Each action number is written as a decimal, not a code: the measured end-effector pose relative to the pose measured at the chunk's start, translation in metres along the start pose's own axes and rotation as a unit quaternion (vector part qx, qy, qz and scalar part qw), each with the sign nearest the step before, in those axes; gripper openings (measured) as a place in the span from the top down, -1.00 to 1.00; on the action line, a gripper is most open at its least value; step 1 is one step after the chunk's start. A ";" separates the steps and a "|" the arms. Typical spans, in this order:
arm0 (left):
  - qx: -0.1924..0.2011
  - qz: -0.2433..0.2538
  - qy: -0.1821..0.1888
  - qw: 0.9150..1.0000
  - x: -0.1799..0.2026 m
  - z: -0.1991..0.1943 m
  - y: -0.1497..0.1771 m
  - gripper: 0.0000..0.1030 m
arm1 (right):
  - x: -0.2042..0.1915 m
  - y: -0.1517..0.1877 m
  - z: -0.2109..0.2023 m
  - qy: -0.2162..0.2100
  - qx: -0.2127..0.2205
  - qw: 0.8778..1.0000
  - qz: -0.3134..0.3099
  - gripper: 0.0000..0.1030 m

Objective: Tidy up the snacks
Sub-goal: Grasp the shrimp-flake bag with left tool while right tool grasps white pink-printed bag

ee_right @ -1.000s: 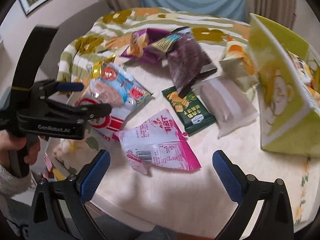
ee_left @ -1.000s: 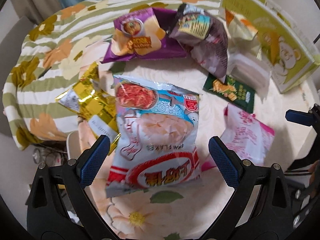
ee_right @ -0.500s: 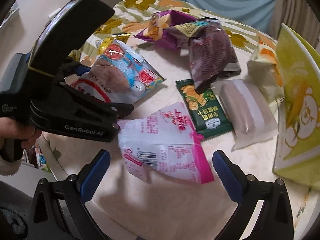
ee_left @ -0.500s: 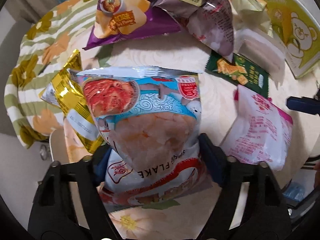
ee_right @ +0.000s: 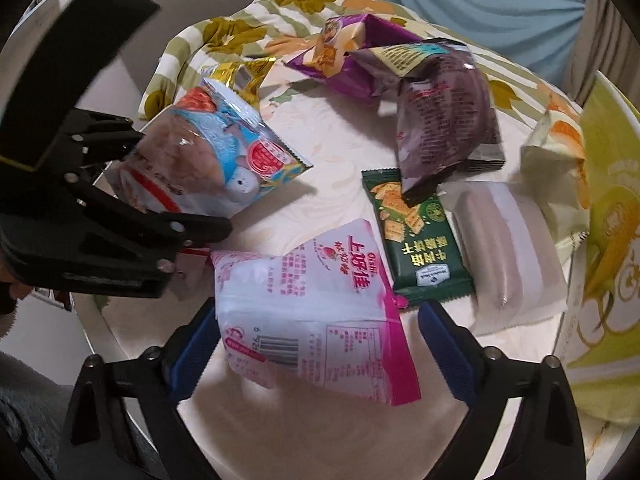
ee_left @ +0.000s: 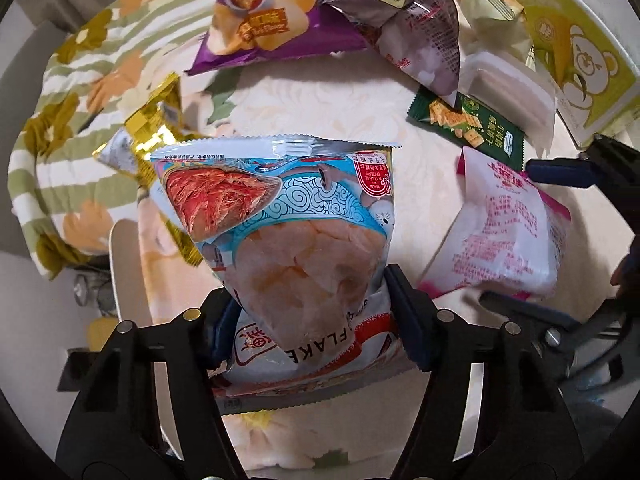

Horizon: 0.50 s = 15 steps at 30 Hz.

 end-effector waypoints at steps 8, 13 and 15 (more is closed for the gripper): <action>0.006 -0.018 0.010 1.000 -0.003 -0.009 0.010 -0.21 | -0.006 -0.001 0.013 0.001 -0.012 1.000 -0.008 -0.08; 0.021 -0.023 0.019 0.999 -0.006 -0.022 0.010 -0.21 | -0.006 -0.001 0.002 0.008 -0.009 1.000 0.015 0.00; 0.032 -0.025 0.023 0.999 -0.008 -0.033 0.010 -0.21 | -0.002 -0.001 -0.008 0.010 -0.001 1.000 0.026 0.00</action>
Point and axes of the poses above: each gripper's, at about its wrist camera, not at the fingertips, and z roughly the way its jaws point, x to its right, y to its underside, the point moved 5 cm from there along z, roughly the way its jaws point, and after that the axes turned 5 degrees about -x, right-handed, at the moved point
